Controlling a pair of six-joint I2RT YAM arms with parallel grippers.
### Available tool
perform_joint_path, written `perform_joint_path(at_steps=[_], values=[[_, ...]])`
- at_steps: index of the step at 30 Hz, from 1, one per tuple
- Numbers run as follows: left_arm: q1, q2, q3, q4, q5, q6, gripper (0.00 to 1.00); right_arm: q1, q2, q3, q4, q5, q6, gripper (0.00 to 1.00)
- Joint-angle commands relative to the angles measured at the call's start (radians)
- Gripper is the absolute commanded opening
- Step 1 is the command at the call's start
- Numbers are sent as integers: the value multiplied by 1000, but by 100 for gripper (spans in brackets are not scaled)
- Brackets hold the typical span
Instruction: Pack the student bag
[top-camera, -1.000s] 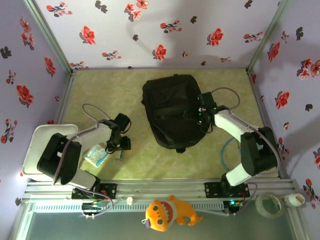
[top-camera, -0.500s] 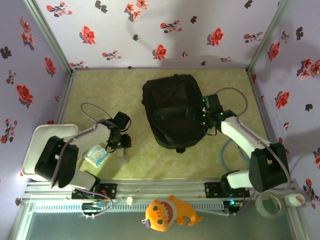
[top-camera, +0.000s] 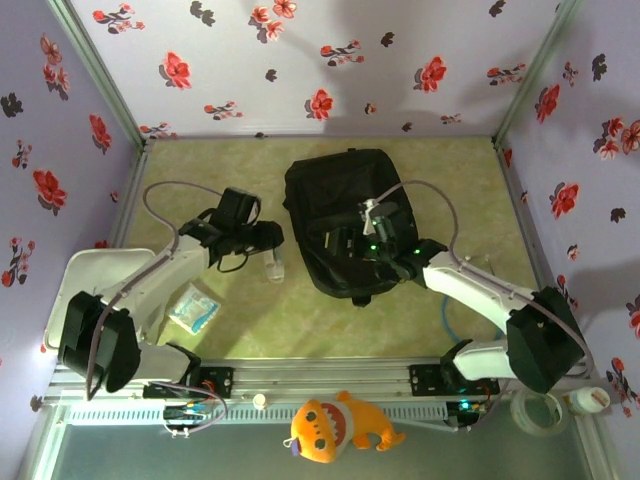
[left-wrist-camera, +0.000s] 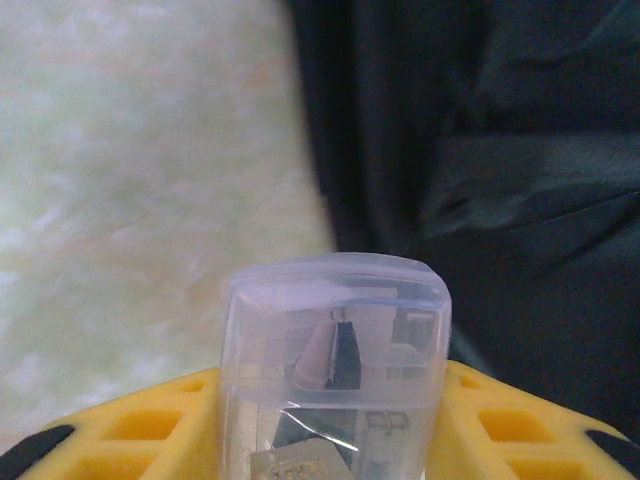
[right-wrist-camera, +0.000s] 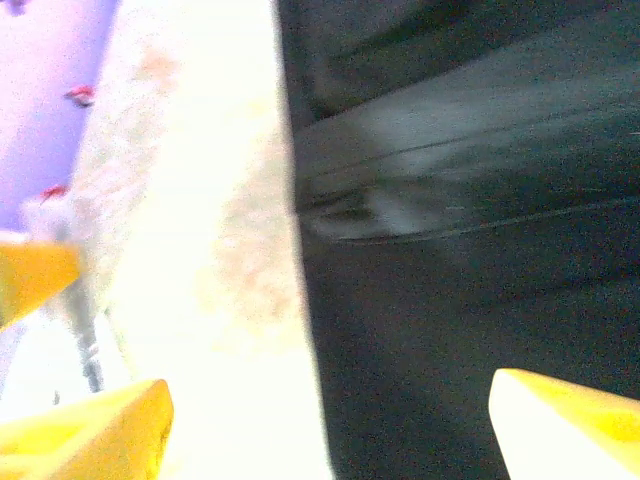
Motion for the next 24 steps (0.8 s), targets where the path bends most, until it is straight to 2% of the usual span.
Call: perform_joint_path(at_steps=[1, 6, 12, 18, 24], values=[[7, 54, 53, 108, 91, -104, 35, 64, 34, 2, 126, -29, -28, 82], [7, 120, 62, 232, 159, -233, 35, 144, 94, 29, 184, -47, -35, 81], [8, 161, 77, 268, 182, -277, 35, 171, 180, 46, 288, -28, -1, 77], [9, 166, 94, 259, 193, -283, 35, 170, 241, 100, 347, -11, 2, 58], [18, 167, 96, 277, 209, -303, 36, 165, 263, 129, 342, 22, -2, 30]])
